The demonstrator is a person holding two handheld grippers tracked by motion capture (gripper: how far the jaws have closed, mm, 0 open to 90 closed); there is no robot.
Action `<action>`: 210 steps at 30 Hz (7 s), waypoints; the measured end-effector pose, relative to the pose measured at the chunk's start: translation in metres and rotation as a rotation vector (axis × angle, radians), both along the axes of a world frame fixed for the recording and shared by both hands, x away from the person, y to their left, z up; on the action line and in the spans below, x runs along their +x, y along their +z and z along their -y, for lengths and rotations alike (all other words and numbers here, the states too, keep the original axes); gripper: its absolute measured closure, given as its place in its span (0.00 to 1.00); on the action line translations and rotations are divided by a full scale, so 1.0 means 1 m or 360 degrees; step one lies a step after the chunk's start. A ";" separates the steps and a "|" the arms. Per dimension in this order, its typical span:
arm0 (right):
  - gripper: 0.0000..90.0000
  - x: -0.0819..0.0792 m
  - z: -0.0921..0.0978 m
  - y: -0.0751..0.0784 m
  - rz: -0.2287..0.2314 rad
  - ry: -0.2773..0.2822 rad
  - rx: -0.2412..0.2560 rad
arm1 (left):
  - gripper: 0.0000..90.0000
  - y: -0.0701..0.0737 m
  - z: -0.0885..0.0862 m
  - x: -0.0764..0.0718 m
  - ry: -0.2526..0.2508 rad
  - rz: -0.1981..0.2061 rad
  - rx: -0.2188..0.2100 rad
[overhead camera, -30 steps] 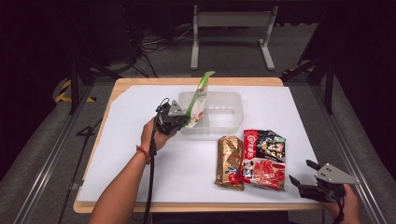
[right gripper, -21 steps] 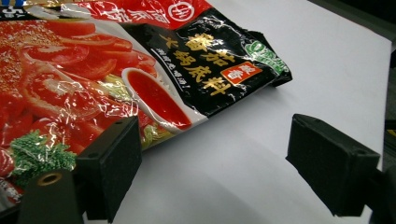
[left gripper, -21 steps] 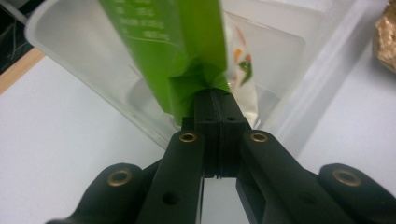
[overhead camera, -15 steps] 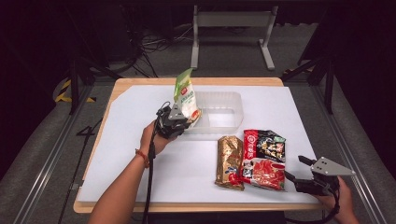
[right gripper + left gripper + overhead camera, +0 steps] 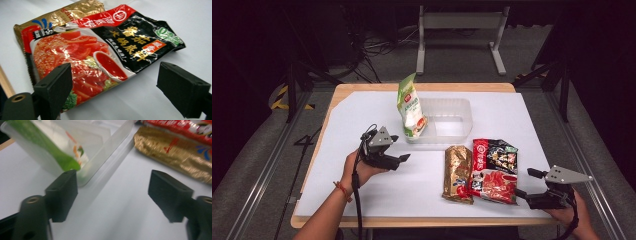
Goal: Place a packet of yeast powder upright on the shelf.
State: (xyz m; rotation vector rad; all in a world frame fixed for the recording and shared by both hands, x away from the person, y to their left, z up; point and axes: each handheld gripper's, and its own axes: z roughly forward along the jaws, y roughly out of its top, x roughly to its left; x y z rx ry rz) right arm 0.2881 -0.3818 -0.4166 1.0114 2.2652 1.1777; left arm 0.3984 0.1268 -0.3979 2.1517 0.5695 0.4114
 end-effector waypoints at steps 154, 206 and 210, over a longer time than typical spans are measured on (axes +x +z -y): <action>0.98 0.118 -0.134 0.053 -0.0231 0.0510 0.0183 | 0.18 -0.048 -0.046 -0.062 0.0089 -0.0076 0.0061; 0.99 0.113 -0.167 0.144 0.0151 0.0193 0.0346 | 0.18 -0.042 -0.051 -0.065 0.0098 -0.0054 -0.0002; 0.99 0.120 -0.170 0.147 0.0190 0.0078 0.0291 | 0.18 -0.042 -0.051 -0.065 0.0092 -0.0054 0.0003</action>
